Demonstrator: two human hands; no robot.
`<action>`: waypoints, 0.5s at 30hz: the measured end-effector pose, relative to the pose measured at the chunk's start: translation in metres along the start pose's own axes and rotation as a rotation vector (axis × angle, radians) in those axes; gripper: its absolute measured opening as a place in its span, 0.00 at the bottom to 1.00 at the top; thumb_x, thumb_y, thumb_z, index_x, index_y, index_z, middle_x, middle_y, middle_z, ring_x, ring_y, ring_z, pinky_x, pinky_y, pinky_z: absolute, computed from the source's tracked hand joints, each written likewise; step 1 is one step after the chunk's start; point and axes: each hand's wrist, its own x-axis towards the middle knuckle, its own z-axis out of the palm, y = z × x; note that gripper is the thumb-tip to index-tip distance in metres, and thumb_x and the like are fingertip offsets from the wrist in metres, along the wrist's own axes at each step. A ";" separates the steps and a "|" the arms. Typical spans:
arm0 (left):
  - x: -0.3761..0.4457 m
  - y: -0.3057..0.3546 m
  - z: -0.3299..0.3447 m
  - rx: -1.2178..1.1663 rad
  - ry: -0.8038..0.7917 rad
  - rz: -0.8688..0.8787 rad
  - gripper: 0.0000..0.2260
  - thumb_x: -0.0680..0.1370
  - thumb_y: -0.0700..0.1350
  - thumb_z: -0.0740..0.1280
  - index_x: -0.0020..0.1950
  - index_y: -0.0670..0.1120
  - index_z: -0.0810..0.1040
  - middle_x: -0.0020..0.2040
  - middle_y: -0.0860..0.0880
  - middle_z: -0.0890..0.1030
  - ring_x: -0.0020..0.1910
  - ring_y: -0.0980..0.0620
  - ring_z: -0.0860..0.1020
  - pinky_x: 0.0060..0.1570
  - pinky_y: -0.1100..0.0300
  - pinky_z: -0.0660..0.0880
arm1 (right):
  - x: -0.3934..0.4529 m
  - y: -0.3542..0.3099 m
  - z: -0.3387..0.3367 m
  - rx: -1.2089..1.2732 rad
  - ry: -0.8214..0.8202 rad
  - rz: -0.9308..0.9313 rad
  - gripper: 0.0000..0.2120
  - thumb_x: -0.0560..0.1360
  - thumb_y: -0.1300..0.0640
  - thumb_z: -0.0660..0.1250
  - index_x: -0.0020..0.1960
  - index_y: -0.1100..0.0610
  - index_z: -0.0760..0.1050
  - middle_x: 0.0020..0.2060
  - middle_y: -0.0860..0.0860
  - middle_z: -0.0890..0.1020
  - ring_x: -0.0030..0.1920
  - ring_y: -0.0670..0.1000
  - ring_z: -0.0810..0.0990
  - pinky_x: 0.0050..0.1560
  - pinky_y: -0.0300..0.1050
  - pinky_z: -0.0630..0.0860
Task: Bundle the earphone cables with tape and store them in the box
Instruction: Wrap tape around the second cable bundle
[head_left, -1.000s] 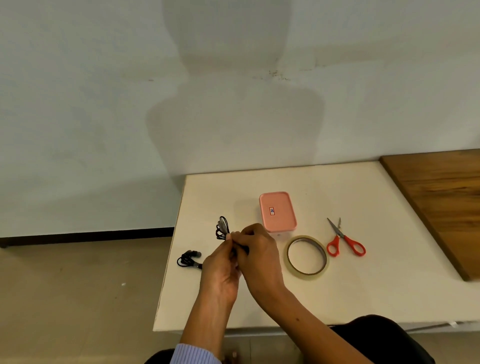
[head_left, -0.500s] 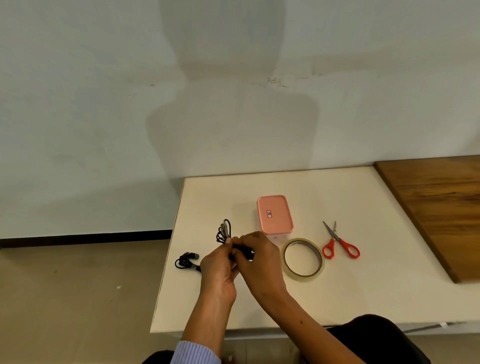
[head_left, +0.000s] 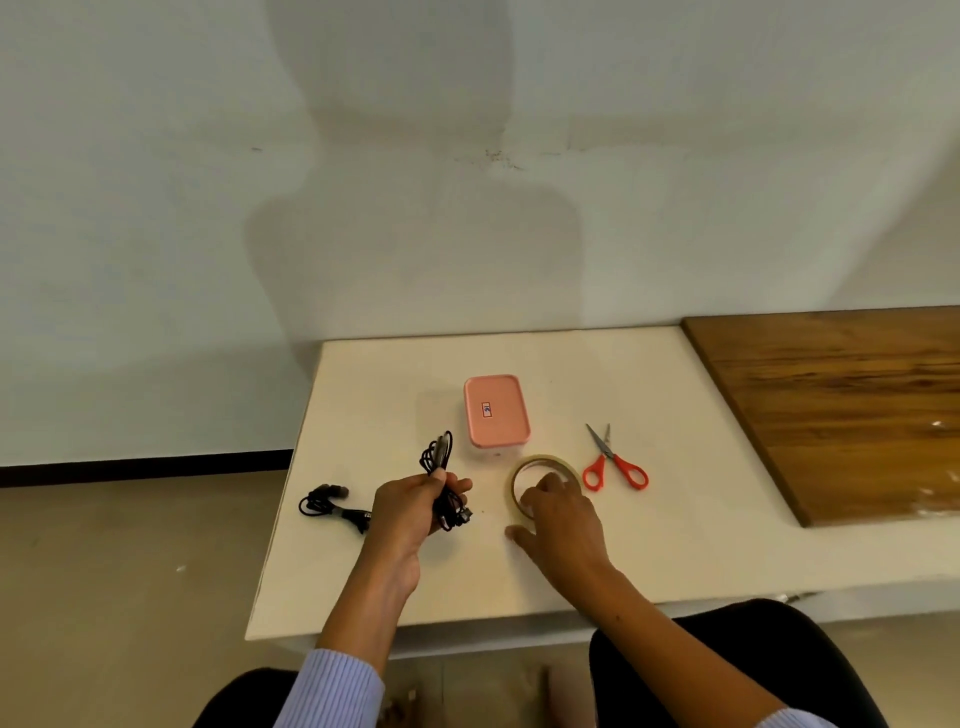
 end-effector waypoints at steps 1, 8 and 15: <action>-0.001 0.000 0.000 0.001 -0.004 -0.008 0.10 0.80 0.39 0.60 0.41 0.40 0.77 0.40 0.43 0.83 0.39 0.48 0.80 0.38 0.61 0.78 | 0.000 0.000 0.001 -0.027 0.003 -0.028 0.14 0.76 0.50 0.65 0.59 0.55 0.76 0.56 0.51 0.78 0.54 0.51 0.76 0.57 0.42 0.73; -0.003 -0.001 -0.011 -0.055 -0.104 -0.116 0.09 0.80 0.42 0.60 0.43 0.43 0.77 0.45 0.43 0.84 0.41 0.48 0.80 0.39 0.58 0.73 | -0.001 0.002 -0.011 0.434 0.062 -0.004 0.10 0.74 0.52 0.69 0.54 0.54 0.79 0.48 0.48 0.82 0.45 0.45 0.79 0.49 0.33 0.74; -0.004 0.001 -0.016 -0.224 -0.265 -0.232 0.08 0.78 0.44 0.63 0.44 0.43 0.79 0.39 0.43 0.82 0.42 0.46 0.79 0.46 0.54 0.73 | -0.018 -0.016 -0.020 0.524 0.064 -0.258 0.09 0.75 0.50 0.67 0.53 0.52 0.80 0.45 0.44 0.81 0.42 0.41 0.77 0.43 0.27 0.70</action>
